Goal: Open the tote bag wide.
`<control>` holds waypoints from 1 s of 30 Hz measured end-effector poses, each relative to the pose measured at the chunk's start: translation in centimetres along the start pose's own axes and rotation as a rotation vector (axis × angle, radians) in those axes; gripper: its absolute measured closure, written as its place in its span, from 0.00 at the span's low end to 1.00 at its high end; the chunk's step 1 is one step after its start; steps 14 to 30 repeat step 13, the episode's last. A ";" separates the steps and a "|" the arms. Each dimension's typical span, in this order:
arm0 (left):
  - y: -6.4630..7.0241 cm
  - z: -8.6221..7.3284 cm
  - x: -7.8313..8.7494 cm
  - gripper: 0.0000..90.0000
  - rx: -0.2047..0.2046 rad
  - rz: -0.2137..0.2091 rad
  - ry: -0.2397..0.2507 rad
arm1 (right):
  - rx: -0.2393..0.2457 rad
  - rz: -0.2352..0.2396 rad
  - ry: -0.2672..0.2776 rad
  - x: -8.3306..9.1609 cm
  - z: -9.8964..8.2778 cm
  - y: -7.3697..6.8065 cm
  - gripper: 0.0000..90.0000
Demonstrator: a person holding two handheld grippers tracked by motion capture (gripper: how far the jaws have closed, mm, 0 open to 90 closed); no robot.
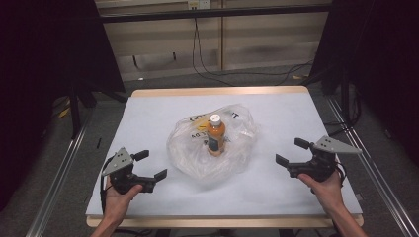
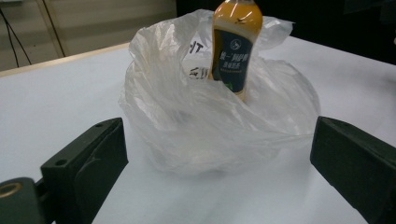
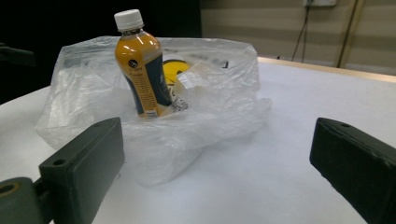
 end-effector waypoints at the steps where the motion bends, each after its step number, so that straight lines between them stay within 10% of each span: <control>1: -0.1 0.1 0.4 0.03 0.014 0.007 0.016 | 0.004 -0.002 -0.001 0.3 -0.3 -0.1 0.04; 8: -1.2 -2.3 1.1 0.03 0.055 0.041 -0.007 | -0.003 -0.046 0.020 2.1 -2.1 -0.2 0.03; 13: -0.9 -2.8 0.6 0.04 -0.017 0.041 -0.032 | 0.000 -0.050 0.033 2.2 -2.0 0.0 0.04; 30: -0.9 -2.8 0.6 0.04 -0.017 0.041 -0.032 | 0.000 -0.050 0.033 2.2 -2.0 0.0 0.04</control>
Point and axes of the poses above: each handheld gripper's, and its own axes: x roughly backward along the jaws, z roughly out of its top, y roughly to its right, the point moved 10 cm from there along -x, roughly forward along the jaws, and after that the axes turned 7 degrees about z, right-handed, at the moved point
